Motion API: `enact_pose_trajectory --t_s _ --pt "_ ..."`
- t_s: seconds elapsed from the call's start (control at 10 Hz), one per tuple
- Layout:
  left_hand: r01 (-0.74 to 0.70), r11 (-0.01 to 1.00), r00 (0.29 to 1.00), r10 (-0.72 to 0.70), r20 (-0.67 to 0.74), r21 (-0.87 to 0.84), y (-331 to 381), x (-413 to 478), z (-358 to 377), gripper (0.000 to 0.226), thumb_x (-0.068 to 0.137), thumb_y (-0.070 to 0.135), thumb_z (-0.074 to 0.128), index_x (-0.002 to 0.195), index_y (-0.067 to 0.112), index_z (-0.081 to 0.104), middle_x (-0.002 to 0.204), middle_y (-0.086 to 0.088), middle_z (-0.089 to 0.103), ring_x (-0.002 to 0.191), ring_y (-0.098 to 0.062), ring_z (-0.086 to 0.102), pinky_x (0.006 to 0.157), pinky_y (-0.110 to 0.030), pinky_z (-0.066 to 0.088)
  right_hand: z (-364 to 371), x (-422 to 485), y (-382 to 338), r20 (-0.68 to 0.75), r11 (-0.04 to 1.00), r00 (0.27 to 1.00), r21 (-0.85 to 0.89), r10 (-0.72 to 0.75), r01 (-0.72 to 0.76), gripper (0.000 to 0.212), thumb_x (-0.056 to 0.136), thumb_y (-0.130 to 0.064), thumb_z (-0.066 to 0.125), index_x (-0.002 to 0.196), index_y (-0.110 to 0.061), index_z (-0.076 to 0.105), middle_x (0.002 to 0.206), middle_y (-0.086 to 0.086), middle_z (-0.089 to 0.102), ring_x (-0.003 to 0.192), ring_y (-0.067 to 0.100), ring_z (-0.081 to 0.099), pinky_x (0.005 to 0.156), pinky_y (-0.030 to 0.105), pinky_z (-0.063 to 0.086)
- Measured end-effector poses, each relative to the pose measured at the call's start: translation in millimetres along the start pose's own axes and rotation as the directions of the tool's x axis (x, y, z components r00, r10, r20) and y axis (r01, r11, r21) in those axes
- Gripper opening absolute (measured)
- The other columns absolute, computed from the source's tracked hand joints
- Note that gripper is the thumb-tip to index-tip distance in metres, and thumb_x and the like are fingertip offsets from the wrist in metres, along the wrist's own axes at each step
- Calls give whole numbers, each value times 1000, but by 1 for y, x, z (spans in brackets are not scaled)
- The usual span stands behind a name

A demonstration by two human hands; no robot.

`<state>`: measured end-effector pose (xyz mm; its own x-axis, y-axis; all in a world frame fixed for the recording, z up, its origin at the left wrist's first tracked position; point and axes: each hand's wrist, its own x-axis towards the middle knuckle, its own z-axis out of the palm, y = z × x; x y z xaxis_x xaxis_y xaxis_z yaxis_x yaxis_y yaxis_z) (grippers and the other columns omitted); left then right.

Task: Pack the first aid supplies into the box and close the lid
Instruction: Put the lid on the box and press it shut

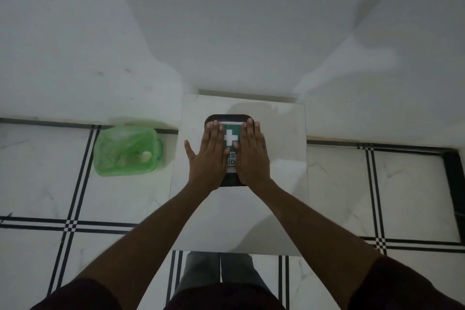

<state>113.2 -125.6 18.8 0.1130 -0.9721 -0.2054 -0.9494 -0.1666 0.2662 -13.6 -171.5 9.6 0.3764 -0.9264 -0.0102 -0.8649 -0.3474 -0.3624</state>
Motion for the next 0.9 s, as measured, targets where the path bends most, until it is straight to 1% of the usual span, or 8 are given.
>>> enact_pose_trajectory --t_s 0.2,0.3,0.4,0.5,0.6,0.7,0.8,0.9 --pt "-15 1000 1000 15 -7 -19 1 3 1 61 97 39 8 150 11 -2 161 -8 -3 148 -20 -5 111 -65 18 4 2 2 -7 1000 1000 -7 -1 1 60 98 -25 44 145 1 18 155 19 19 145 31 11 119 39 11" --pt "-14 999 1000 14 12 -34 0 4 -2 63 95 43 -3 151 12 -3 161 -7 -4 148 -19 -7 112 -65 15 0 3 1 10 1000 1000 -5 -7 7 57 99 -23 40 145 2 17 155 20 18 145 32 11 118 41 14" --pt "-6 1000 1000 7 13 -18 -2 3 -1 65 94 44 -4 151 12 -2 161 -7 -6 147 -19 -9 112 -65 13 -2 5 -1 33 999 999 -30 12 -11 55 99 -25 32 146 0 17 156 18 17 145 30 10 118 42 12" --pt "13 1000 1000 -12 19 -12 0 -5 0 66 93 37 13 150 10 -4 161 -8 -8 147 -21 -11 113 -64 15 -4 1 -2 41 999 999 -36 34 -32 56 100 -26 36 146 -1 19 156 17 18 145 30 11 118 41 10" --pt "8 1000 1000 -8 22 -9 2 -6 1 69 91 39 15 150 10 -6 161 -8 -10 147 -22 -13 115 -60 13 -2 -1 0 38 999 999 -37 28 -27 56 99 -26 38 145 0 20 155 18 20 145 31 12 117 40 11" --pt "7 1000 1000 -7 2 -24 -1 -3 -2 60 97 36 10 151 11 -2 161 -6 -5 147 -20 -9 116 -58 10 -9 1 -2 56 998 998 -57 25 -22 55 99 -29 27 145 0 19 155 19 20 145 31 13 117 41 10" --pt "7 990 999 -15 -51 -144 -2 -1 -12 57 100 35 14 151 12 7 161 -7 4 148 -19 -3 119 -54 5 -23 3 -1 42 999 999 -44 13 -11 59 98 -35 16 146 -1 18 155 18 19 145 30 10 118 40 6" --pt "28 973 992 -55 -113 -229 1 5 -40 57 99 36 13 149 11 18 160 -9 14 148 -23 4 119 -50 3 -44 8 -7 -24 999 999 19 47 -46 59 97 -35 12 145 -1 21 154 19 21 145 30 12 118 39 5"
